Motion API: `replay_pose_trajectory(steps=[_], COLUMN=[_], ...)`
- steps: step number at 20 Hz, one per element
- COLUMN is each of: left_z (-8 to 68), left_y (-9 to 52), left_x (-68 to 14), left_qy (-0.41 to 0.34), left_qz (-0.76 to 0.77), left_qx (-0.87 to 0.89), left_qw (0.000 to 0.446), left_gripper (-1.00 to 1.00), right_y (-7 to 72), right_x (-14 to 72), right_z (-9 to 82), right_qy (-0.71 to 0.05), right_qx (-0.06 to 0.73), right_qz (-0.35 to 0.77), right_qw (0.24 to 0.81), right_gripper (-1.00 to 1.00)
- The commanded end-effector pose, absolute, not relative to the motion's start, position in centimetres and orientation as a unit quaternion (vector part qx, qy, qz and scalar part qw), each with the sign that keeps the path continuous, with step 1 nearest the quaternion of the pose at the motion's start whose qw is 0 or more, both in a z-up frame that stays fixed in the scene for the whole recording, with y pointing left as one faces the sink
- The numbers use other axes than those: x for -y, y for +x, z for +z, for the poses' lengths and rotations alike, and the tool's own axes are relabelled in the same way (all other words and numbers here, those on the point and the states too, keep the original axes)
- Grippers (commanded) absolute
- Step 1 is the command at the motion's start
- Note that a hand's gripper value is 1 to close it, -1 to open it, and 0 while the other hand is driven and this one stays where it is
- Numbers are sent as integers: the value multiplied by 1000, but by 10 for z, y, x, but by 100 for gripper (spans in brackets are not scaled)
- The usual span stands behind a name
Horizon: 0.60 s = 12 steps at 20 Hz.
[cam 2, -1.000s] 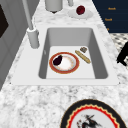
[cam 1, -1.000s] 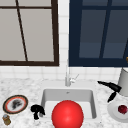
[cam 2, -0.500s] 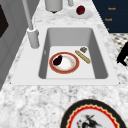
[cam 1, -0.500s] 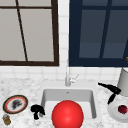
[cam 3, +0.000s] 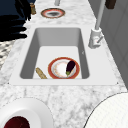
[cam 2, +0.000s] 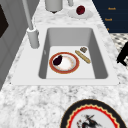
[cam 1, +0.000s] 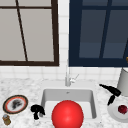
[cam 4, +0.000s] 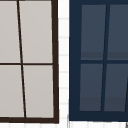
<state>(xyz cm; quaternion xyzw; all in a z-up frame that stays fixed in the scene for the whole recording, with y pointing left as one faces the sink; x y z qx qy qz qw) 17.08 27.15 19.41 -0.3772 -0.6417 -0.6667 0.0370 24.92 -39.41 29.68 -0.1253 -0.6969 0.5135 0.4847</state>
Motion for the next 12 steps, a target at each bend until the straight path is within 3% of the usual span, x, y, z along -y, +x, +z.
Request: replay_pose_trajectory(steps=[1,12], left_z=[194,194], left_y=[171,171], left_x=[-272,-272], left_qy=[-377,-377], left_qz=[-667,-667], left_qx=[642,642], left_qw=[37,37], left_gripper=[0,0], right_y=[249,249], right_x=[394,394], right_z=[290,263], right_qy=[-181,-244], right_qx=[674,594], right_qz=[511,496], right_qw=[502,584], right_gripper=[-100,-100])
